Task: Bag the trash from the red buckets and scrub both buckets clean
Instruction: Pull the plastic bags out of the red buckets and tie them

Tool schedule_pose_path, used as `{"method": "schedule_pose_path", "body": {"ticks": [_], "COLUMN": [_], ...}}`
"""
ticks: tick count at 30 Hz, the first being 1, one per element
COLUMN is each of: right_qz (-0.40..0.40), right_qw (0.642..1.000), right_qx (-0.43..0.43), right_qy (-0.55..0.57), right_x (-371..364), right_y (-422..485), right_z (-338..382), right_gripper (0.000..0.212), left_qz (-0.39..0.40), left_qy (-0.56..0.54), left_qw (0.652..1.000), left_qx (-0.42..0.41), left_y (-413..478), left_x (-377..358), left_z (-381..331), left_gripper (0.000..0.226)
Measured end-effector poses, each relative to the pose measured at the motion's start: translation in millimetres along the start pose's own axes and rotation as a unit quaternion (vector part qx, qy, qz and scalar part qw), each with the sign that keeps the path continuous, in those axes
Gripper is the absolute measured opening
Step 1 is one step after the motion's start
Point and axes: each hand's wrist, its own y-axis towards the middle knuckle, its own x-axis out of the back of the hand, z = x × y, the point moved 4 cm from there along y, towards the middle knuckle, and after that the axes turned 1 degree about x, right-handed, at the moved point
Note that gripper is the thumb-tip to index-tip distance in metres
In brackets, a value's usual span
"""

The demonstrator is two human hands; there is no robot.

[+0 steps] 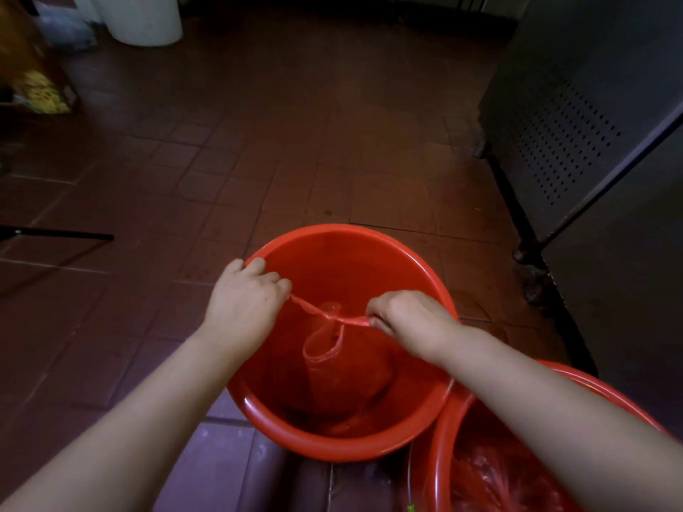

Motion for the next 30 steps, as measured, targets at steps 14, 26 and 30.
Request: {"method": "schedule_pose_path", "body": {"ticks": [14,26,30], "right_qz": [-0.129,-0.207,-0.380], "right_qw": [0.991,0.953,0.863], "right_qx": [0.027,-0.081,-0.191], "right_qy": [0.032,0.203,0.272], "right_x": [18.2,14.1,12.0], "right_y": [-71.2,-95.8,-147.4], "right_z": [-56.4,-38.2,-49.1], "right_gripper": [0.033,0.014,0.012], "left_qz": [-0.025,-0.029,0.006], "left_qy": [-0.087,-0.061,-0.082], "left_qw": [0.996,0.991,0.995], "left_qx": [0.008,-0.115,-0.063], "left_y": [-65.1,-18.4,-20.3], "left_x": [26.2,25.6,6.6], "left_z": [64.2,-39.1,-60.6], "left_gripper": [0.031,0.022,0.017]}}
